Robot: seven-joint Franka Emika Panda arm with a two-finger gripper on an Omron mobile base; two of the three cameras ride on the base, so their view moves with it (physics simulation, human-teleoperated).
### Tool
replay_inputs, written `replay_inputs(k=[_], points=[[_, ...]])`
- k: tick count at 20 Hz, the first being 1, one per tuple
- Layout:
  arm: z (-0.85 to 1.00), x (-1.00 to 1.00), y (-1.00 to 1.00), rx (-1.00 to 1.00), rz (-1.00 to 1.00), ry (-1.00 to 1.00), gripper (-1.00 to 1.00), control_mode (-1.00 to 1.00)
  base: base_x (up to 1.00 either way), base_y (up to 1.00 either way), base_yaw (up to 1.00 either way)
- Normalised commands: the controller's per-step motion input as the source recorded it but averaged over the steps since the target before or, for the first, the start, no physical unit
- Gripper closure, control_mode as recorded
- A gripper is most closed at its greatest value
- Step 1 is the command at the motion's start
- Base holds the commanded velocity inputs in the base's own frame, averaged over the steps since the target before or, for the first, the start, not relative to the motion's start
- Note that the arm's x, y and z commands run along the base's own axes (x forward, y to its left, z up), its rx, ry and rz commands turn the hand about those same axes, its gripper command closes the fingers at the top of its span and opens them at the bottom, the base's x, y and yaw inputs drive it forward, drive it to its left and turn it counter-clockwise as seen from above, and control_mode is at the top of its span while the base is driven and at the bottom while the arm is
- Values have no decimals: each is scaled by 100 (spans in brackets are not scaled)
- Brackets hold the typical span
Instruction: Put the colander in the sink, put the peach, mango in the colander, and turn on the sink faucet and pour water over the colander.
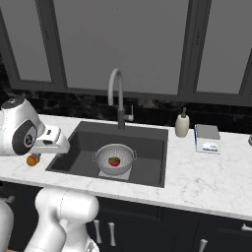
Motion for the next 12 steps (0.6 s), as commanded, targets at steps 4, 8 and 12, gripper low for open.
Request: replay_inputs(k=[4,8,12], points=[[-3,-14,52,23,-14,23,-100,-100,0,0,0],[-12,0,65,22,-4,13,-100,-100,0,0,0],[-43,8,83,16,0,6,-100,-100,0,0,0]])
